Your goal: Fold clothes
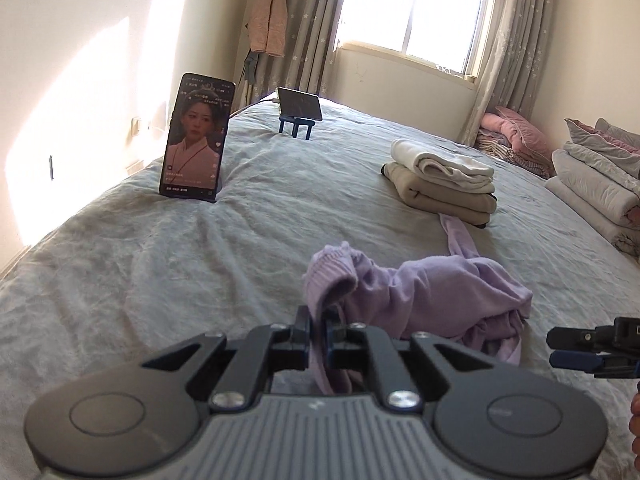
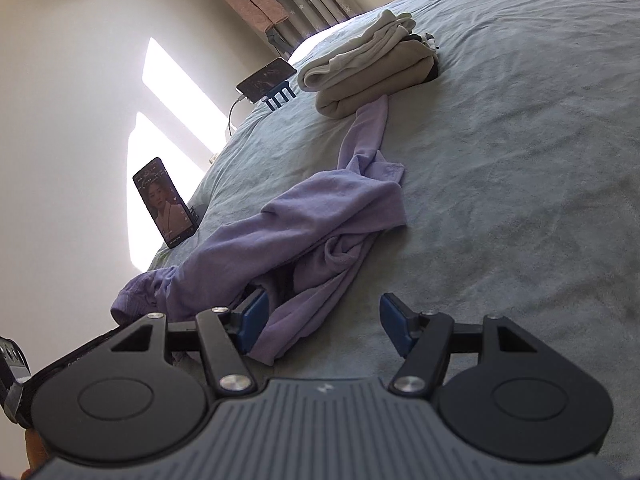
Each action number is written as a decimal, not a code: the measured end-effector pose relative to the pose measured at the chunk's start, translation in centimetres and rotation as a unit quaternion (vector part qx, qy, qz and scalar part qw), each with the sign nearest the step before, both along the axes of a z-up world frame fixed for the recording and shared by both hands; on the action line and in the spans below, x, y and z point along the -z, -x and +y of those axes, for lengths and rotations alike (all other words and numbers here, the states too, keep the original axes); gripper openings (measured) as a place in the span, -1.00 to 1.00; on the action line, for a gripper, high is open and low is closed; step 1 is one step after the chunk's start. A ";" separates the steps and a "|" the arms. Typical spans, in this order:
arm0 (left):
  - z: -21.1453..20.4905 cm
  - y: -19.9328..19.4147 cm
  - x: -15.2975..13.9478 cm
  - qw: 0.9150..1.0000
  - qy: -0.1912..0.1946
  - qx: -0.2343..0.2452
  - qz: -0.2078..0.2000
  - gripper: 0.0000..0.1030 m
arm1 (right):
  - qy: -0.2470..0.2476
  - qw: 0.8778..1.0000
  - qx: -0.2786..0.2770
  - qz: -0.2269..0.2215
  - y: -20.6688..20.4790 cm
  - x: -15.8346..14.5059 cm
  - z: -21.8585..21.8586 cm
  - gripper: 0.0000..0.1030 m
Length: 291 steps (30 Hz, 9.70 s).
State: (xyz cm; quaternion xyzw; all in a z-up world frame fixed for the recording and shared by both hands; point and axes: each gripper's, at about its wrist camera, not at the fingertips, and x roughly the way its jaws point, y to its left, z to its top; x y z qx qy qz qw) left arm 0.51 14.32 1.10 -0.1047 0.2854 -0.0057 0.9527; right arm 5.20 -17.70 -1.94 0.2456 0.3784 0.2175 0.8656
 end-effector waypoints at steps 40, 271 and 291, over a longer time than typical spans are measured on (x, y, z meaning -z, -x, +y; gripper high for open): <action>1.2 0.8 -0.5 0.997 -0.053 -0.054 -0.034 -0.90 | 0.186 0.966 0.170 -0.062 1.3 -1.5 -6.1 -0.77; 19.2 15.5 0.8 0.961 0.174 -0.212 -0.036 -0.89 | 0.080 0.957 -0.249 -0.124 -2.2 -5.5 41.0 -0.85; 17.3 14.4 -0.6 0.968 0.133 -0.213 0.005 -0.17 | 0.099 0.962 -0.224 -0.121 -1.6 -5.7 36.4 0.00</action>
